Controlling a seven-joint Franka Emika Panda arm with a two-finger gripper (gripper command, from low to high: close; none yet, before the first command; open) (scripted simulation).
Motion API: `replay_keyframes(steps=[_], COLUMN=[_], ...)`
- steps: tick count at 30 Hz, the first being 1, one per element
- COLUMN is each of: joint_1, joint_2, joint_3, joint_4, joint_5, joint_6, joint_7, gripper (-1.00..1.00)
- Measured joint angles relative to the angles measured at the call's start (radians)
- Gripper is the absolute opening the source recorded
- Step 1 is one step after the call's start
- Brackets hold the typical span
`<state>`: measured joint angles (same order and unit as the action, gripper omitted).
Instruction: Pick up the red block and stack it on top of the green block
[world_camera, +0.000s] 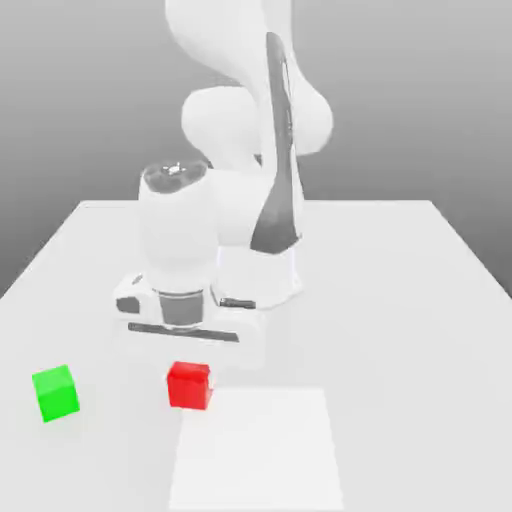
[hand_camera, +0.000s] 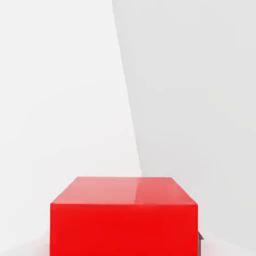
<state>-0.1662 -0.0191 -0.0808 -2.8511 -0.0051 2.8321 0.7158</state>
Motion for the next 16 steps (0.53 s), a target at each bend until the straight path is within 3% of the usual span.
replay_keyframes(steps=[7,12,13,16], joint_1=[-0.29,-0.34,-0.347,-0.347], joint_2=[0.019,0.169,0.202,0.202], joint_3=[-0.172,-0.126,-0.114,-0.114], joint_4=[0.193,0.229,0.23,0.23], joint_5=[0.008,0.094,0.113,0.113], joint_6=[-0.174,-0.064,-0.034,-0.034], joint_7=[-0.237,-0.333,-0.347,-0.347], gripper=[-1.0,-1.0,1.0,1.0])
